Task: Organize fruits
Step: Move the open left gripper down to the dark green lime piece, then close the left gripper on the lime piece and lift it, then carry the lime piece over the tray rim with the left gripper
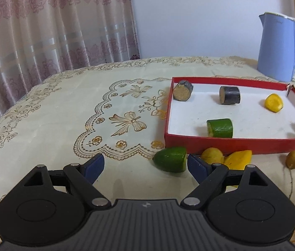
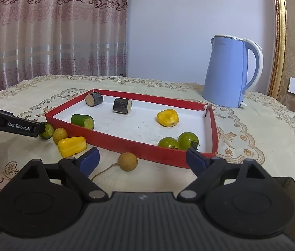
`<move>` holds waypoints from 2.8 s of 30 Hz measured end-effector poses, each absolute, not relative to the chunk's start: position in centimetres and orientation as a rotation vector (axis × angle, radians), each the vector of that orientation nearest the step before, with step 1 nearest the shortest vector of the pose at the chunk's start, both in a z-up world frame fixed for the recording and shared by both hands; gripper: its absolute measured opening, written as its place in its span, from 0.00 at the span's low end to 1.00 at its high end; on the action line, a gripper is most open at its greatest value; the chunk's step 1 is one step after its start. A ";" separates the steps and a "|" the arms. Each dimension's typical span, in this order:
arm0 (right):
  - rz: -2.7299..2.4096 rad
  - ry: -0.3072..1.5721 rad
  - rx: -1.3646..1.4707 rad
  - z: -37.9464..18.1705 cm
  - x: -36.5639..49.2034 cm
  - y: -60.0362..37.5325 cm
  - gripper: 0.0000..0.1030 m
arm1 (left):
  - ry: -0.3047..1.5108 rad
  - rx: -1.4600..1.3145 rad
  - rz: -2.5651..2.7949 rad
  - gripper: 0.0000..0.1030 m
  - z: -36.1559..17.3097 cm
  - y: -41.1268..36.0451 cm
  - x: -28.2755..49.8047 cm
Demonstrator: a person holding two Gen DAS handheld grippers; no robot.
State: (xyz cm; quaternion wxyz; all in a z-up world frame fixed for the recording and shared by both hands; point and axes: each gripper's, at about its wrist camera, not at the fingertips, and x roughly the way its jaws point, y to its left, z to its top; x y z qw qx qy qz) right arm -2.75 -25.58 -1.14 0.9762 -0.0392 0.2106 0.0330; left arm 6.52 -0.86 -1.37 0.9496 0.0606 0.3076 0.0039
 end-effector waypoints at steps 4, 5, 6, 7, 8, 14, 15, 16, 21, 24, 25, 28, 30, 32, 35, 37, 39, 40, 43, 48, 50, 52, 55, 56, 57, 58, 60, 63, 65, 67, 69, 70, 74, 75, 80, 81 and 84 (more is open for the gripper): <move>0.065 0.429 -0.077 -1.2 -2.7 -25.6 0.86 | 0.643 0.134 0.013 0.84 -1.8 -0.9 7.1; 0.065 0.430 -0.078 -1.3 -2.7 -25.6 0.87 | 0.645 0.136 0.012 0.84 -1.8 -0.9 7.2; 0.065 0.431 -0.079 -1.3 -2.6 -25.6 0.87 | 0.646 0.137 0.010 0.84 -1.9 -1.0 7.3; 0.065 0.432 -0.080 -1.3 -2.6 -25.6 0.87 | 0.647 0.139 0.009 0.84 -2.0 -1.0 7.5; 0.066 0.432 -0.081 -1.3 -2.6 -25.6 0.87 | 0.649 0.142 0.008 0.84 -2.0 -1.0 7.6; 0.067 0.437 -0.081 -1.4 -2.5 -25.6 0.88 | 0.662 0.156 0.001 0.84 -2.4 -1.3 8.1; 0.067 0.438 -0.081 -1.4 -2.5 -25.6 0.88 | 0.663 0.157 0.000 0.84 -2.4 -1.3 8.2; 0.067 0.438 -0.082 -1.4 -2.5 -25.6 0.88 | 0.664 0.157 0.000 0.84 -2.4 -1.3 8.3; 0.066 0.436 -0.085 -1.4 -2.4 -25.6 0.89 | 0.676 0.154 -0.010 0.84 -2.5 -1.3 8.9; 0.067 0.437 -0.085 -1.4 -2.4 -25.6 0.90 | 0.687 0.159 -0.017 0.84 -2.7 -1.4 9.3; 0.067 0.437 -0.085 -1.4 -2.4 -25.6 0.90 | 0.689 0.157 -0.022 0.84 -2.7 -1.4 9.3; 0.066 0.437 -0.085 -1.4 -2.4 -25.6 0.90 | 0.691 0.147 -0.026 0.84 -2.7 -1.3 9.4; 0.066 0.437 -0.085 -1.4 -2.4 -25.6 0.90 | 0.692 0.139 -0.024 0.84 -2.7 -1.2 9.6; 0.066 0.437 -0.086 -1.4 -2.3 -25.6 0.90 | 0.692 0.128 -0.028 0.84 -2.6 -1.2 9.7; 0.066 0.437 -0.087 -1.4 -2.3 -25.6 0.90 | 0.688 0.122 -0.037 0.84 -2.6 -1.2 9.7; 0.066 0.437 -0.087 -1.4 -2.3 -25.6 0.90 | 0.686 0.132 -0.037 0.77 -2.6 -1.4 9.6; 0.066 0.437 -0.088 -1.4 -2.4 -25.6 0.90 | 0.694 0.137 -0.040 0.70 -2.8 -1.5 9.7; 0.066 0.437 -0.088 -1.4 -2.4 -25.6 0.90 | 0.696 0.130 -0.045 0.66 -2.7 -1.5 9.7; 0.066 0.437 -0.089 -1.4 -2.4 -25.5 0.90 | 0.703 0.108 -0.069 0.54 -2.6 -1.5 9.7; 0.066 0.437 -0.088 -1.4 -2.4 -25.5 0.90 | 0.702 0.109 -0.092 0.38 -2.5 -2.0 9.4; 0.066 0.438 -0.087 -1.4 -2.4 -25.6 0.90 | 0.695 0.123 -0.080 0.38 -2.5 -2.2 9.3; 0.067 0.437 -0.087 -1.4 -2.4 -25.6 0.90 | 0.689 0.122 -0.074 0.38 -2.4 -2.1 9.2; 0.067 0.439 -0.086 -1.5 -2.3 -25.6 0.90 | 0.686 0.110 -0.069 0.37 -2.1 -1.7 9.1; 0.067 0.439 -0.086 -1.5 -2.3 -25.6 0.90 | 0.682 0.111 -0.062 0.37 -2.0 -1.7 9.1; 0.067 0.438 -0.086 -1.5 -2.3 -25.6 0.90 | 0.677 0.112 -0.057 0.37 -1.8 -1.6 9.0; 0.068 0.438 -0.086 -1.5 -2.3 -25.6 0.90 | 0.673 0.112 -0.055 0.37 -1.6 -1.5 9.0; 0.068 0.438 -0.085 -1.6 -2.3 -25.6 0.90 | 0.665 0.111 -0.053 0.37 -1.3 -1.4 8.9; 0.068 0.438 -0.086 -1.5 -2.4 -25.6 0.90 | 0.653 0.116 -0.049 0.37 -0.8 -1.4 8.8; 0.069 0.437 -0.085 -1.6 -2.4 -25.6 0.90 | 0.649 0.120 -0.046 0.37 -0.6 -1.4 8.8; 0.069 0.437 -0.085 -1.6 -2.4 -25.6 0.90 | 0.651 0.122 -0.045 0.37 -0.6 -1.4 8.8; 0.070 0.438 -0.084 -1.6 -2.4 -25.6 0.90 | 0.650 0.124 -0.044 0.37 -0.5 -1.5 8.8; 0.071 0.437 -0.084 -1.5 -2.4 -25.5 0.90 | 0.650 0.124 -0.044 0.37 -0.6 -1.5 8.8; 0.072 0.438 -0.083 -1.6 -2.4 -25.6 0.90 | 0.653 0.125 -0.042 0.37 -0.4 -1.4 8.9; 0.072 0.438 -0.082 -1.5 -2.5 -25.5 0.90 | 0.652 0.125 -0.042 0.38 -0.4 -1.4 8.9; 0.073 0.439 -0.081 -1.6 -2.5 -25.5 0.90 | 0.645 0.126 -0.040 0.38 -0.3 -1.4 8.8; 0.072 0.438 -0.082 -1.6 -2.5 -25.6 0.90 | 0.640 0.127 -0.038 0.37 -0.2 -1.4 8.8; 0.073 0.438 -0.082 -1.6 -2.5 -25.6 0.90 | 0.622 0.135 -0.026 0.37 0.0 -1.3 8.4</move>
